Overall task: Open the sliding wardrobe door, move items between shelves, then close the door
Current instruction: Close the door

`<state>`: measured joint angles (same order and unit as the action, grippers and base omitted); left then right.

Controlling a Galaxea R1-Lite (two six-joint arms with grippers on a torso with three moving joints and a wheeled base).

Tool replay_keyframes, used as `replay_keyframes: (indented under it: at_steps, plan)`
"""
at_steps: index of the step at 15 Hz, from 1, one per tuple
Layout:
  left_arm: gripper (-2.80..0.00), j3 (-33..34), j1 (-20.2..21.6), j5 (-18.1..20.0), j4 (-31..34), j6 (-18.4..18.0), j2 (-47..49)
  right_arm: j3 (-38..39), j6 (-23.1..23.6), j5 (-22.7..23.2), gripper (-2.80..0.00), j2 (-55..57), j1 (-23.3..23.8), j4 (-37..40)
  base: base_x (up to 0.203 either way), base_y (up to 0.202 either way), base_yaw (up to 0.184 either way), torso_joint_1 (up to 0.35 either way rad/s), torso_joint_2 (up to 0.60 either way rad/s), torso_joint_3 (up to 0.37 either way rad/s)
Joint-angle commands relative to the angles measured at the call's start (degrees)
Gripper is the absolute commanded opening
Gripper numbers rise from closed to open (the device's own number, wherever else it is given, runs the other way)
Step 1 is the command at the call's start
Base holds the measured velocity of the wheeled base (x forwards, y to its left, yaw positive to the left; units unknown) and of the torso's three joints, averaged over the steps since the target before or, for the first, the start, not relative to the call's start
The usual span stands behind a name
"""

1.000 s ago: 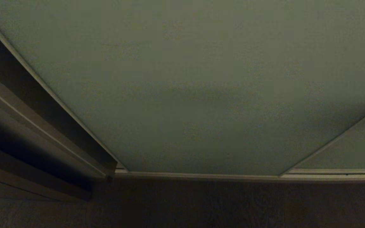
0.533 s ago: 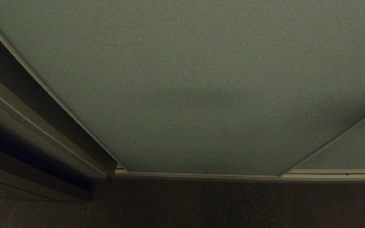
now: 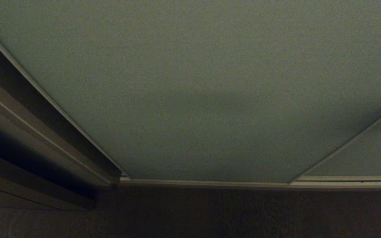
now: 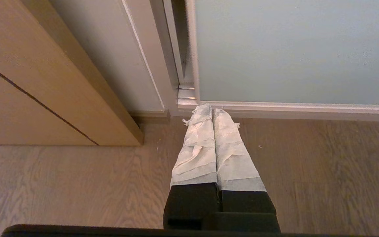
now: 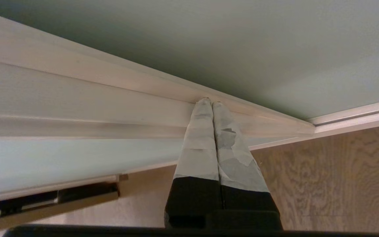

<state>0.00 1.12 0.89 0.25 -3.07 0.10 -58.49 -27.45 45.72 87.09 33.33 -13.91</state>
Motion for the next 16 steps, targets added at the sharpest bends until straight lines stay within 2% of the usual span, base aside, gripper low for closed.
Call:
replay_keyframes:
  at_steps: [1,6,7,8,9,10,12,16]
  plan:
    - [-2.8,0.0,0.02,-0.02,0.01,-0.01,-0.01,0.59,-0.14,0.34,-2.8,-1.44,-0.54,-0.07,0.0,0.0,0.0,0.0,0.0,0.0]
    - [-2.8,0.0,0.02,-0.02,0.01,-0.01,-0.01,3.33,0.14,0.23,-2.8,-6.6,-0.12,0.73,0.0,0.0,0.0,0.0,0.0,0.0]
    - [-2.8,0.0,0.02,-0.02,0.01,-0.01,-0.01,4.29,0.53,-1.49,-2.8,-8.05,0.18,1.18,0.0,0.0,0.0,0.0,0.0,0.0]
    - [-2.8,0.0,0.02,-0.02,0.01,-0.01,-0.01,5.3,1.46,-5.99,-2.8,-9.42,0.16,1.73,0.0,0.0,0.0,0.0,0.0,0.0]
    - [-2.8,0.0,0.02,-0.02,0.01,-0.01,-0.01,6.81,3.65,-10.31,-2.8,-11.03,-0.56,2.36,0.0,0.0,0.0,0.0,0.0,0.0]
    - [-2.8,0.0,0.02,-0.02,0.01,-0.01,-0.01,8.02,6.52,-11.75,-2.8,-12.19,-2.02,2.6,0.0,0.0,0.0,0.0,0.0,0.0]
    - [-2.8,0.0,0.02,-0.02,0.01,-0.01,-0.01,10.31,12.21,-12.81,-2.8,-12.98,-2.75,2.15,0.0,0.0,0.0,0.0,0.0,0.0]
    - [-2.8,0.0,0.02,-0.02,0.01,-0.01,-0.01,10.79,11.49,-12.85,-2.8,-12.5,-3.06,-1.03,0.0,0.0,0.0,0.0,0.0,0.0]
